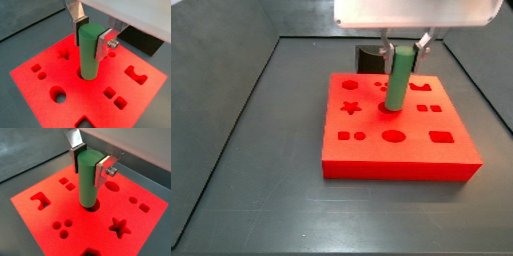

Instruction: Insert the round object.

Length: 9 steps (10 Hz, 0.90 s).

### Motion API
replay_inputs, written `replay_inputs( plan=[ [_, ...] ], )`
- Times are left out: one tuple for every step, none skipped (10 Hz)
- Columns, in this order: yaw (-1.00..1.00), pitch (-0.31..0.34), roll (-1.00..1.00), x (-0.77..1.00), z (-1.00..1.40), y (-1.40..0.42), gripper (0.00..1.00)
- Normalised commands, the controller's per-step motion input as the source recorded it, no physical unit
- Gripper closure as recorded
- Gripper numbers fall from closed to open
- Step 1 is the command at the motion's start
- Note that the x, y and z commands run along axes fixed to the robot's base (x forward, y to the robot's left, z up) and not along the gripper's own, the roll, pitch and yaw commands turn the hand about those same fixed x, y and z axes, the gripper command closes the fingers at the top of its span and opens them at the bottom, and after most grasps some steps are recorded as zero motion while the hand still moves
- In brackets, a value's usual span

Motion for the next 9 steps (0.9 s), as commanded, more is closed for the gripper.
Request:
replay_inputs(
  plan=[
    [-0.14,0.051,0.11,-0.11,-0.21,-0.11,1.00],
    [-0.22,0.027,0.07,-0.25,-0.13,-0.03,1.00],
    [-0.30,0.011,0.04,-0.39,-0.09,0.00,1.00],
    [-0.21,0.000,0.01,-0.21,-0.13,0.00,1.00],
    [-0.03,0.000,0.07,0.00,-0.18,0.00,1.00],
    [0.00,0.019,0.12,0.00,-0.23,0.00,1.00],
    [0.00,0.014,0.08,0.00,-0.21,-0.02,1.00],
    [0.00,0.004,0.14,0.00,-0.35,-0.12,1.00],
    [-0.03,0.000,0.19,0.00,-0.63,-0.22,1.00]
  ],
)
